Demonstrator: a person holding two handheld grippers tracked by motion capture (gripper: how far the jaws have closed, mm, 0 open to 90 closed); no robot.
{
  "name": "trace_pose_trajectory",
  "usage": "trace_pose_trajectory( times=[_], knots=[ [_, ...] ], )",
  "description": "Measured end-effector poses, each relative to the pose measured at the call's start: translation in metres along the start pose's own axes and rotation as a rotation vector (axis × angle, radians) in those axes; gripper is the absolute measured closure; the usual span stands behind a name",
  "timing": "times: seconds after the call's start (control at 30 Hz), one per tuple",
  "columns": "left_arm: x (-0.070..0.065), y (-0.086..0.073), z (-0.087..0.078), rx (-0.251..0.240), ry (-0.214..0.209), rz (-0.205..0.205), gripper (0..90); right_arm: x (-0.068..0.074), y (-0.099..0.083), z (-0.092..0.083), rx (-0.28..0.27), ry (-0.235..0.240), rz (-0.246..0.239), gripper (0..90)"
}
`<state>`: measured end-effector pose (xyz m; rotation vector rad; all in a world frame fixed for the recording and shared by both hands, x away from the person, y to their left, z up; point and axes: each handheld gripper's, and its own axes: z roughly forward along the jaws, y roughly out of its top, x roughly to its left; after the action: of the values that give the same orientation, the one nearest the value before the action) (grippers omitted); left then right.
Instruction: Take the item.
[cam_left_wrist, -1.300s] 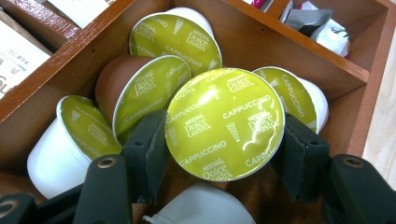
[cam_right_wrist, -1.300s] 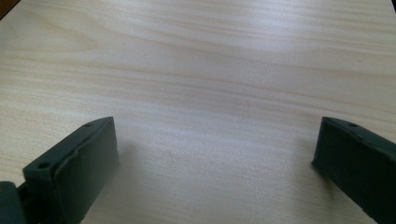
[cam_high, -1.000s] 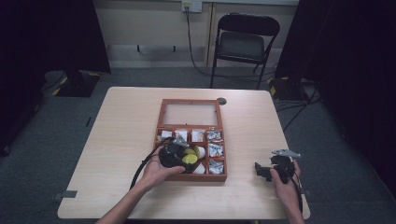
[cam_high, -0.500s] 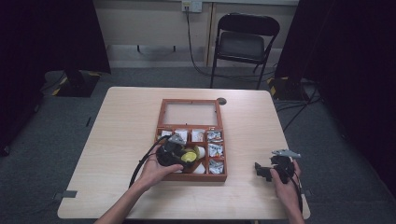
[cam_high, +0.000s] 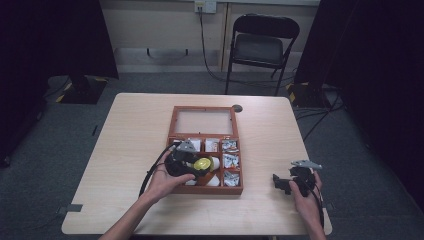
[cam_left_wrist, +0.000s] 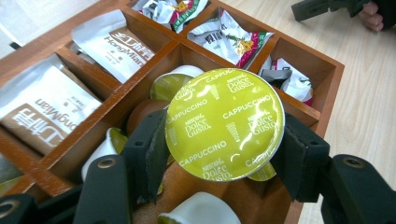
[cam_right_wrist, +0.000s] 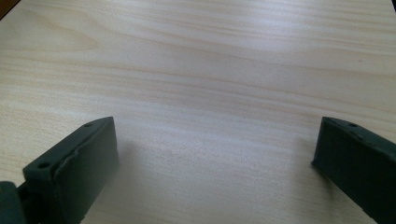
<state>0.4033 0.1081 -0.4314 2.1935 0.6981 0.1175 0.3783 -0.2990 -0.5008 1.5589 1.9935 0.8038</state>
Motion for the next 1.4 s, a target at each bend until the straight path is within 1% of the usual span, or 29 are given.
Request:
trace_pose_trajectory(
  times=[0.03,0.07,0.13,0.2,0.23,0.27,0.3,0.4,0.53,0.73,0.8,0.93,1.0,1.13,1.3,1.4],
  knots=[
    [0.000,0.000,0.000,0.000,0.000,0.000,40.5,0.000,0.000,0.000,0.000,0.000,0.000,0.0],
    [0.000,0.000,-0.005,-0.009,-0.001,0.011,40.5,0.000,0.000,0.000,0.000,0.000,0.000,0.0],
    [0.001,0.000,-0.007,-0.014,0.000,0.012,40.5,0.000,0.000,0.000,0.000,0.000,0.000,0.0],
    [0.003,0.001,-0.016,-0.035,0.002,0.010,40.5,0.000,0.000,0.000,0.000,0.000,0.000,0.0],
    [0.003,0.001,-0.016,-0.035,0.002,0.010,40.5,0.000,0.000,0.000,0.000,0.000,0.000,0.0],
    [0.004,0.001,-0.020,-0.046,0.003,0.007,40.5,0.000,0.000,0.000,0.000,0.000,-0.001,0.0],
    [0.004,0.001,-0.020,-0.046,0.003,0.007,40.5,0.000,0.000,0.000,0.000,0.000,-0.001,0.0],
    [0.007,0.001,-0.028,-0.064,0.005,0.000,40.5,0.000,0.000,0.000,0.000,0.000,0.000,0.0],
    [0.009,0.001,-0.032,-0.073,0.009,-0.002,40.5,0.000,0.000,0.000,0.000,0.000,-0.001,0.0],
    [0.009,0.002,-0.037,-0.082,0.006,0.005,40.5,0.000,0.000,0.000,0.000,0.000,0.000,0.0],
    [0.009,0.003,-0.040,-0.084,0.012,0.011,40.5,0.000,0.000,0.000,0.000,0.000,0.000,0.0],
    [0.010,0.005,-0.050,-0.112,0.019,0.015,40.5,0.000,0.000,0.000,0.000,0.000,0.000,0.0],
    [0.011,0.005,-0.053,-0.121,0.020,0.011,40.5,0.000,0.000,0.000,0.000,0.000,0.000,0.0],
    [0.013,0.004,-0.055,-0.120,0.023,0.006,40.5,0.000,0.000,0.000,0.000,0.000,-0.001,0.0],
    [0.017,0.004,-0.063,-0.136,0.037,-0.001,40.5,0.000,0.000,0.000,0.000,0.000,-0.001,0.0],
    [0.021,0.003,-0.069,-0.142,0.047,-0.005,40.5,0.000,0.000,0.000,0.000,0.000,0.000,0.0]
  ],
)
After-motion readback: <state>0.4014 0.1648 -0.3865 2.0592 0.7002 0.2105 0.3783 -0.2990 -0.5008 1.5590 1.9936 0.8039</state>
